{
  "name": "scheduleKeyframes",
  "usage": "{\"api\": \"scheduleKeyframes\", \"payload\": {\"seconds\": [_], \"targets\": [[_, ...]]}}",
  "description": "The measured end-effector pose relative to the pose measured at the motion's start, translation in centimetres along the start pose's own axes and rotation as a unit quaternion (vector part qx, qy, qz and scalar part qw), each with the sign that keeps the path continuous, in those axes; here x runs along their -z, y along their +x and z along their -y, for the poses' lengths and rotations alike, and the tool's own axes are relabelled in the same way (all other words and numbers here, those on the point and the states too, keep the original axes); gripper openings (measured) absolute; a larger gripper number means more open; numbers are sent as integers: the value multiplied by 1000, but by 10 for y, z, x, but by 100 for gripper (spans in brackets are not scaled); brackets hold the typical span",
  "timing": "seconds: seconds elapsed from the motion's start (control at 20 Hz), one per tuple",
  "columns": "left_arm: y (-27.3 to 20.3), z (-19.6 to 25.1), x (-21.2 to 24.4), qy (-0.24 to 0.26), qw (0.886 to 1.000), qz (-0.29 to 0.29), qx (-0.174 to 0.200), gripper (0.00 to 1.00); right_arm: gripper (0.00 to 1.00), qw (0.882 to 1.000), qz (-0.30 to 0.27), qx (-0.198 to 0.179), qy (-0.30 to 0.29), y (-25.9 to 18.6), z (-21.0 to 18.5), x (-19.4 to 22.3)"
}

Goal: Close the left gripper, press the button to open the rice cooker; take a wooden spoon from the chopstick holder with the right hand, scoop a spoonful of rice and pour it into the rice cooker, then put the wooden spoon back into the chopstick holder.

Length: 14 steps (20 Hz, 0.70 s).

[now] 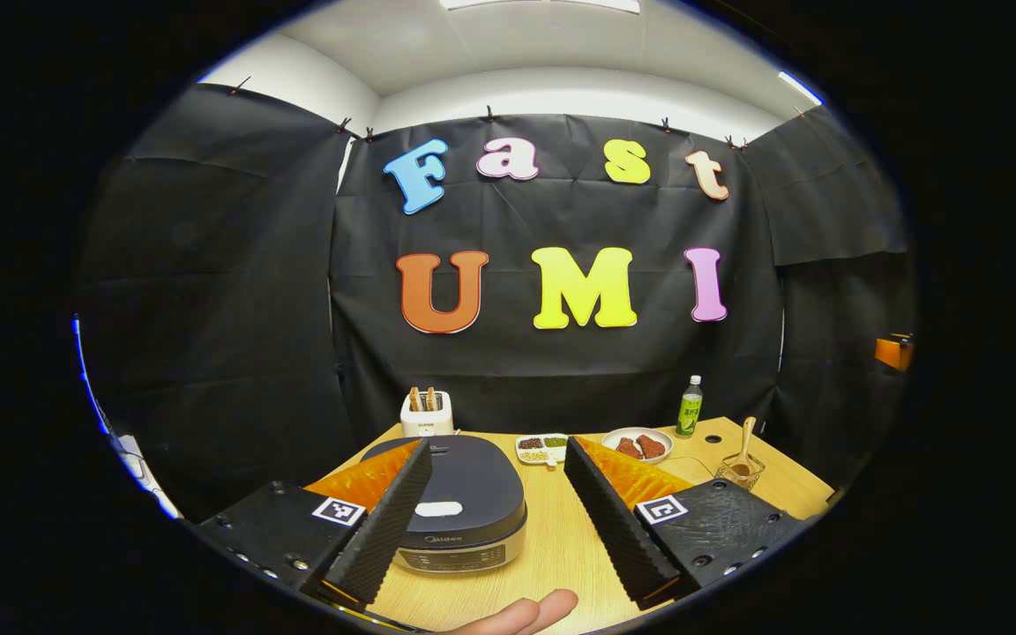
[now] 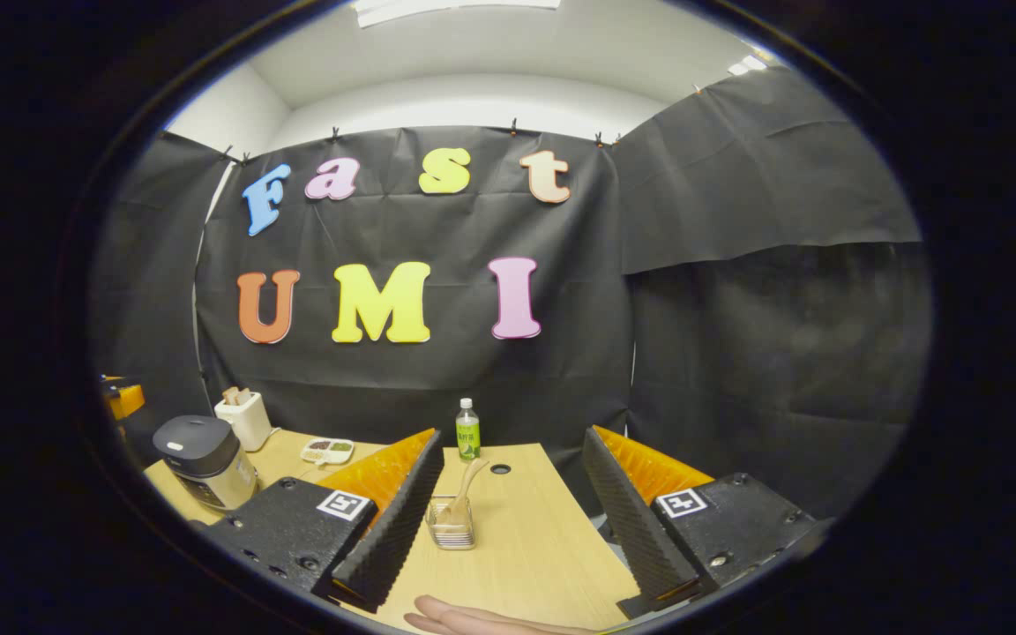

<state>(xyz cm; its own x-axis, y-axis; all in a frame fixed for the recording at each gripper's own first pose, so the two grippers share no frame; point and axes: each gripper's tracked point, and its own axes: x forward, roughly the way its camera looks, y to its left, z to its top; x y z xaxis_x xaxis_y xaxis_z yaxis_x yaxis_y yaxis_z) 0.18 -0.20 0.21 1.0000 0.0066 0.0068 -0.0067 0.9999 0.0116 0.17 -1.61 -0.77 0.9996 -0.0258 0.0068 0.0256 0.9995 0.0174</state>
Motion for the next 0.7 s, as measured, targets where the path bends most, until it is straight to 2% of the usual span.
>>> {"api": "scheduleKeyframes", "payload": {"seconds": [0.15, 0.2, 0.3, 0.35, 0.5, 0.6, 0.7], "targets": [[2, 2, 0, -8, 1000, 1, 8, 95, 99, 1000, 5, -4, -3, -2, -3, 4], [4, 0, 0, -10, 1000, 2, 8, 87, 100, 1000, 6, -3, -5, 0, -3, 5], [6, -2, 0, -10, 1000, 0, 13, 81, 100, 1000, 3, -5, -6, 1, -5, 13], [6, -5, 3, -11, 1000, -2, 6, 65, 99, 1000, 0, -8, -7, 2, -8, 16], [12, -12, 9, 3, 1000, -8, -1, 64, 99, 1000, -5, -13, -12, 6, -11, 27], [21, -17, 21, 7, 1000, -21, -9, 30, 99, 1000, -7, -16, -12, 9, -13, 36], [30, -23, 33, 13, 999, -37, -23, 32, 100, 1000, -14, -20, -6, 11, -14, 46]]}}
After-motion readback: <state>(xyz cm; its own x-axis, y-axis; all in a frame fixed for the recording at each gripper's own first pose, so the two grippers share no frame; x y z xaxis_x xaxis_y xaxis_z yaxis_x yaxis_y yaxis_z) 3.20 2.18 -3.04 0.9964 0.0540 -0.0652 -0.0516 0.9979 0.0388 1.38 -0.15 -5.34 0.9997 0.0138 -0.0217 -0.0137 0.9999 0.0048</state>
